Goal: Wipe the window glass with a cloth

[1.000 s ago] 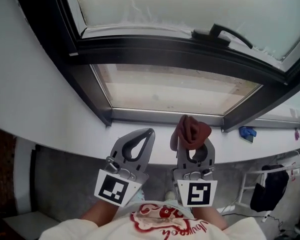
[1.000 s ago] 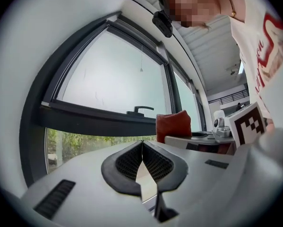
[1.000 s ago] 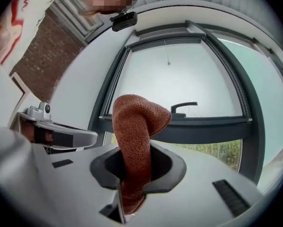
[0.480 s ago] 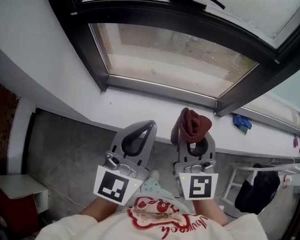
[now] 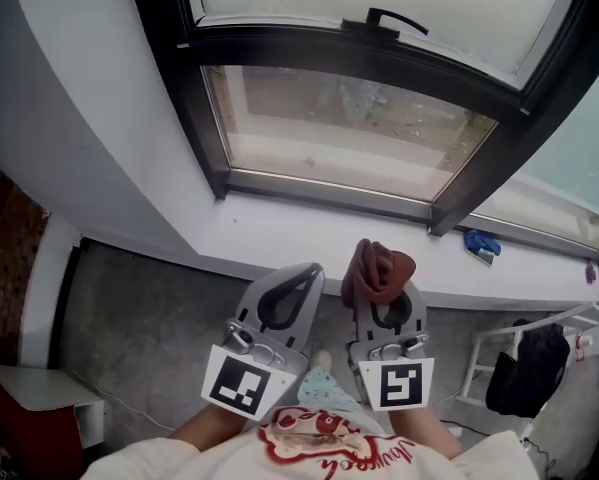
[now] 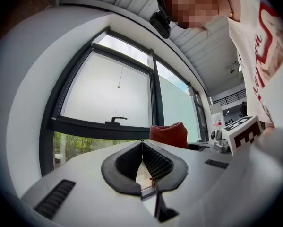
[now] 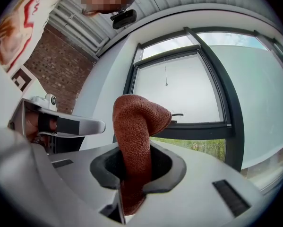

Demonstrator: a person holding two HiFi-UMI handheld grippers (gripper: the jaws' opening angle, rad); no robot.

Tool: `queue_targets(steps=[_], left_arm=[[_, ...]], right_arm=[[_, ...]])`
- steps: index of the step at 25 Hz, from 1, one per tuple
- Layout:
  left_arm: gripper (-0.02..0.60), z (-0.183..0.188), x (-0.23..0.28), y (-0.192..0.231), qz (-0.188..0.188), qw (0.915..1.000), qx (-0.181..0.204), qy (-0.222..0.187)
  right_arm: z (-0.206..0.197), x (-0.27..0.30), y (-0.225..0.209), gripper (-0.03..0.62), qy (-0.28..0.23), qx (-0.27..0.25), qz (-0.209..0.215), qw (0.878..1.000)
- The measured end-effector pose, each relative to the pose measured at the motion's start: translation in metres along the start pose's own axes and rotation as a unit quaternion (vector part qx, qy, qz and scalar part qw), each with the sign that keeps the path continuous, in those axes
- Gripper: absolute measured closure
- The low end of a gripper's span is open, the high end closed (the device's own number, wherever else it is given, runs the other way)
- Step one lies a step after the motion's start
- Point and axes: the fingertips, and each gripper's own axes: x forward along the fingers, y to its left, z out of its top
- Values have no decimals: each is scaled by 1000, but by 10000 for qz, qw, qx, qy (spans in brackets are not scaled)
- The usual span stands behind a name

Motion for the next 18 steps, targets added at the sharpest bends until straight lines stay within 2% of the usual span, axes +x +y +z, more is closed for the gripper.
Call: queue_targets(steps=[7,10,18], left_arm=[[560,13,-119,-23,-349,9993,36,-88],[560,16,-154,-36,-513,9986,103,-112],[560,43,-203,-63,-444,9986,-3,-303]], right_arm=[[42,-87,88,507,-313,-103,-618,9975],[56,-118,115,507,-440,-43,-841,9955],[68,-172,149,507,-328,-116,-759,9965]])
